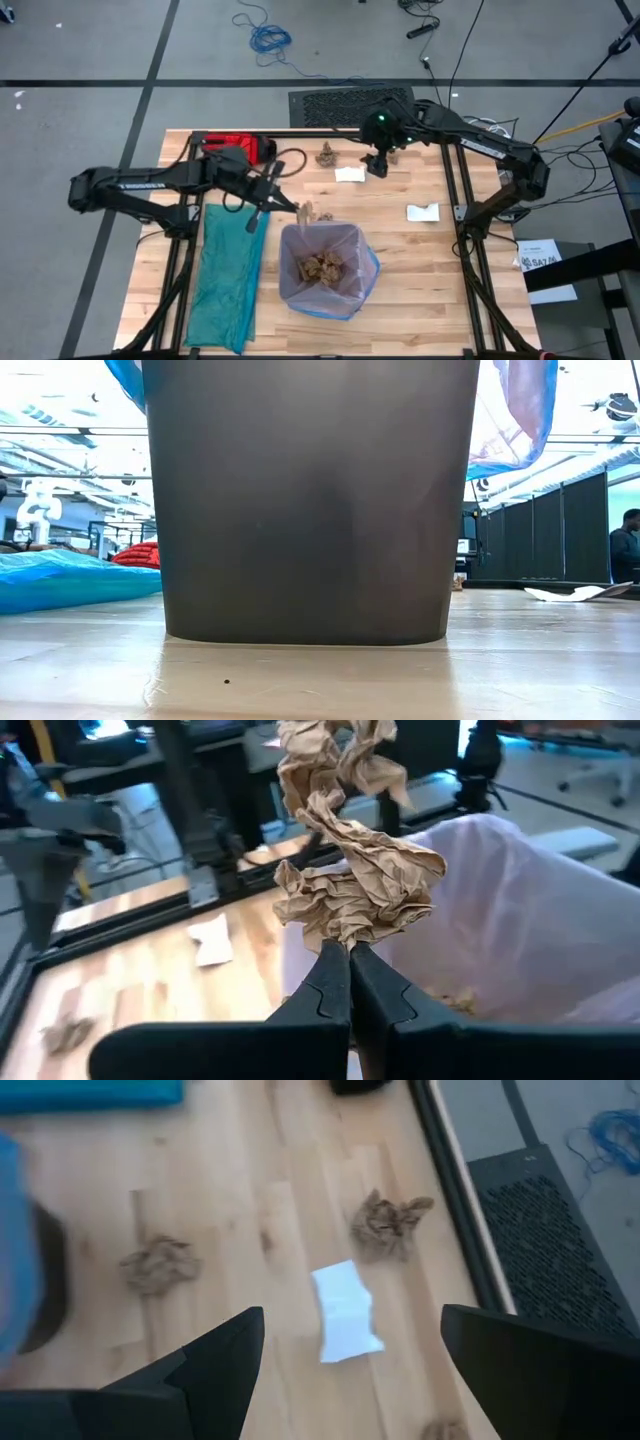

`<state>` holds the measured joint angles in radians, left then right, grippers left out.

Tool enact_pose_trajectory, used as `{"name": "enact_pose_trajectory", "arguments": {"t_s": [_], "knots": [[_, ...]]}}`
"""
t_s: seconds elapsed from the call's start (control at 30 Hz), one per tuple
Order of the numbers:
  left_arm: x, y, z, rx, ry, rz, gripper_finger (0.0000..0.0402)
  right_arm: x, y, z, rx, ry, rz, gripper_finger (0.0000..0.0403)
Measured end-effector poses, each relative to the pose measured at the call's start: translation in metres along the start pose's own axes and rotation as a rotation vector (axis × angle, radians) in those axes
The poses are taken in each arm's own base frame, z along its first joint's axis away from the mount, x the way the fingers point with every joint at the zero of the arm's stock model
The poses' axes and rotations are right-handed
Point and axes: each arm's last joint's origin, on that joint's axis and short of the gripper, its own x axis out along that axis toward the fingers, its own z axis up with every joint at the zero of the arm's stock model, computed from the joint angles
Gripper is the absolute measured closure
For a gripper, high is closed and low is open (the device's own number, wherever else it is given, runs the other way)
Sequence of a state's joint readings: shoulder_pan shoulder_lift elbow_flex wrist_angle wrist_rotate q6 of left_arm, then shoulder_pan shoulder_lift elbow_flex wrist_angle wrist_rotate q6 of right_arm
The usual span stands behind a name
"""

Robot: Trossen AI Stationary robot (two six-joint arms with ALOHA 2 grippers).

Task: Place trash/remove bag and relplace
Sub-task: Put the brown napkin into the black trash bin

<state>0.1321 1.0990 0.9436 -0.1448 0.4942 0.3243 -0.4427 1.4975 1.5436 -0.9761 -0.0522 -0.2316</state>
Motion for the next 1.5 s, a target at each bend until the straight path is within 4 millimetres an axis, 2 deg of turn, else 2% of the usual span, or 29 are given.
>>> {"name": "enact_pose_trajectory", "arguments": {"t_s": [0.13,0.27,0.43,0.57,0.73,0.83,0.97,1.1,1.2,1.33,1.5], "knots": [[0.014,-0.006,0.008,0.029,0.027,-0.059,0.0400,-0.021,0.009,-0.006,0.007,-0.011,0.014,0.0106],[0.027,-0.009,0.010,0.103,0.081,-0.005,0.0384,-0.038,0.018,-0.013,0.053,0.003,0.031,0.0106],[0.041,-0.008,0.007,0.162,0.152,0.081,0.0349,-0.049,0.034,-0.022,0.104,0.068,0.067,0.0106],[0.049,-0.006,0.003,0.157,0.170,0.082,0.0314,-0.053,0.048,-0.026,0.126,0.111,0.073,0.0106],[0.053,-0.007,0.000,0.154,0.180,0.073,0.0276,-0.052,0.062,-0.034,0.141,0.193,0.028,0.0106],[0.053,-0.010,0.002,0.158,0.175,0.065,0.0263,-0.044,0.069,-0.047,0.181,0.255,0.025,0.0106],[0.054,-0.016,0.004,0.167,0.165,0.047,0.0259,-0.028,0.075,-0.073,0.225,0.325,0.017,0.0106],[0.056,-0.022,0.006,0.209,0.162,0.023,0.0259,-0.013,0.077,-0.093,0.266,0.291,0.024,0.0106],[0.058,-0.028,0.007,0.243,0.157,0.001,0.0259,-0.009,0.078,-0.105,0.290,0.265,0.043,0.0106],[0.058,-0.031,0.008,0.266,0.159,0.003,0.0259,-0.014,0.078,-0.109,0.309,0.207,0.054,0.0106],[0.056,-0.024,0.019,0.281,0.180,0.147,0.0258,-0.024,0.077,-0.106,0.311,0.115,0.068,0.0106]]}}
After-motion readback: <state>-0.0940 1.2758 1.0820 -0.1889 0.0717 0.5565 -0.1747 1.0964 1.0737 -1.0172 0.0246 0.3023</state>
